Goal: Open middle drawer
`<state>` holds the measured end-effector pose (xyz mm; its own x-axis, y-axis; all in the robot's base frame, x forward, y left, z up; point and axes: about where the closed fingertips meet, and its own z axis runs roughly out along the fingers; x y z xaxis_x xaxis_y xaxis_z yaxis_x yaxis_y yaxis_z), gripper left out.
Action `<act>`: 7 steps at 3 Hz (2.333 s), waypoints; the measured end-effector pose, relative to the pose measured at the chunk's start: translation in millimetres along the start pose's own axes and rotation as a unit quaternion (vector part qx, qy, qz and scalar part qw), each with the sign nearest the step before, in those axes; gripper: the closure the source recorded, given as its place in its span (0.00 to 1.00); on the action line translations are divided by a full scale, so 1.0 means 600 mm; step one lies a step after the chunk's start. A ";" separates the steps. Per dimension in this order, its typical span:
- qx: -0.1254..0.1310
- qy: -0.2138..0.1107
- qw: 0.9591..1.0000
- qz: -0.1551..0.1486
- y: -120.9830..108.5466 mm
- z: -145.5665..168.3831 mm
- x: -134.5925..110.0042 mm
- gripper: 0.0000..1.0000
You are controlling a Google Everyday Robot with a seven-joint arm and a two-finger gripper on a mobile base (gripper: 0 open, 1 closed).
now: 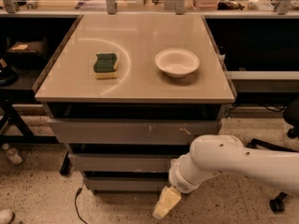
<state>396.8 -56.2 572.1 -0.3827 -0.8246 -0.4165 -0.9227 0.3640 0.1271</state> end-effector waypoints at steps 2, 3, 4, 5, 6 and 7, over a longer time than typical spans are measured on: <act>0.050 -0.023 0.998 0.001 -0.074 0.112 -0.002 0.00; 0.069 -0.027 0.997 0.002 -0.114 0.146 0.004 0.00; 0.084 -0.028 0.996 -0.001 -0.153 0.171 0.009 0.00; 0.101 -0.030 0.994 -0.003 -0.193 0.184 0.014 0.00; 0.105 -0.024 0.994 -0.005 -0.221 0.208 0.024 0.00; 0.106 -0.015 0.994 0.000 -0.245 0.234 0.037 0.00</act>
Offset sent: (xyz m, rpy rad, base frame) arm 0.0765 0.0151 -0.0993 -0.0064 -0.1645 -0.0836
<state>530.2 -67.4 417.9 -0.3775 -0.8126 -0.4440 -0.8913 0.4489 -0.0638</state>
